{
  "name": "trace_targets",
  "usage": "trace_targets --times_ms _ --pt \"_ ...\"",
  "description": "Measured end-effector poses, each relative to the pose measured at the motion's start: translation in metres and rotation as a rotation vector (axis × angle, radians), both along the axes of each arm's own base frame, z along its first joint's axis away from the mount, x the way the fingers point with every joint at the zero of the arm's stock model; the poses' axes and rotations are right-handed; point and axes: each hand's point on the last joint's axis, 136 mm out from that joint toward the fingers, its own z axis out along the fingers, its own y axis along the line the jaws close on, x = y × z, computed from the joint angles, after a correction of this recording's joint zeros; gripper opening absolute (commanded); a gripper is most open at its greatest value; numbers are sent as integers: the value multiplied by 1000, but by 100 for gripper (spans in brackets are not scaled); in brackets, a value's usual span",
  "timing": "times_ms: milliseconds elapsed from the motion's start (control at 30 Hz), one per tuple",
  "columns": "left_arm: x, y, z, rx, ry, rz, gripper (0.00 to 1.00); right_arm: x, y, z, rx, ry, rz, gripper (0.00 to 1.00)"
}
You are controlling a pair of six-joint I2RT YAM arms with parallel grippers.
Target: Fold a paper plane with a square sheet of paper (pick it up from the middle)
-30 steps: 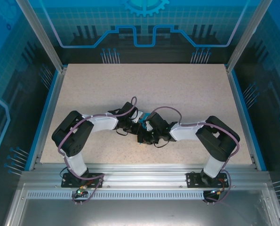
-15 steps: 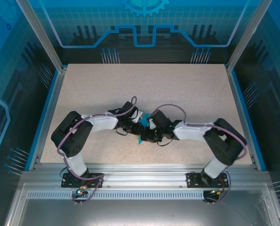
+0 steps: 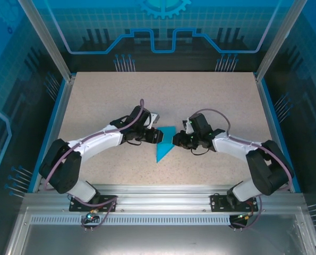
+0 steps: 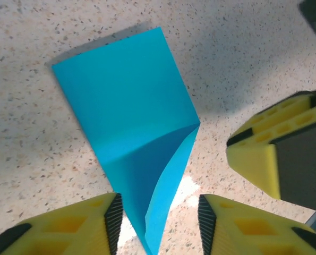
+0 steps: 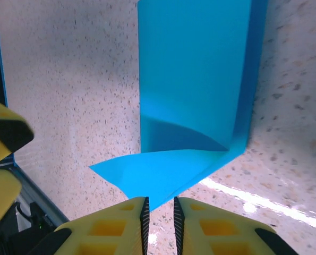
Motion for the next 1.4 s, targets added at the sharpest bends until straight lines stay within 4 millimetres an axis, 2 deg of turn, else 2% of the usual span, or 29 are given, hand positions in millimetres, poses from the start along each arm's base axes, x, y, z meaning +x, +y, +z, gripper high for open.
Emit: trace_targets --times_ms 133,300,467,633,767,933,1200,1333,1400 --pt "-15 6 4 -33 19 21 31 3 22 -5 3 18 52 18" --pt "-28 -3 8 -66 36 -12 27 18 38 -17 -13 33 74 15" --pt "-36 -15 0 -69 59 -44 26 20 33 -37 -60 63 65 15" --pt "-45 -26 -26 -21 122 -75 24 20 21 -51 -91 88 36 15" --pt "-43 -34 -38 3 145 -87 23 20 17 -55 -97 97 28 15" --pt "-31 -35 -46 43 131 -61 20 20 17 -55 -97 96 29 15" --pt "-21 -25 -80 148 151 -10 12 20 17 -55 -99 90 39 15" --pt "-21 -21 -86 164 156 4 12 19 18 -52 -96 83 47 17" --pt "-21 -21 -88 161 159 11 11 19 18 -44 -84 68 50 18"
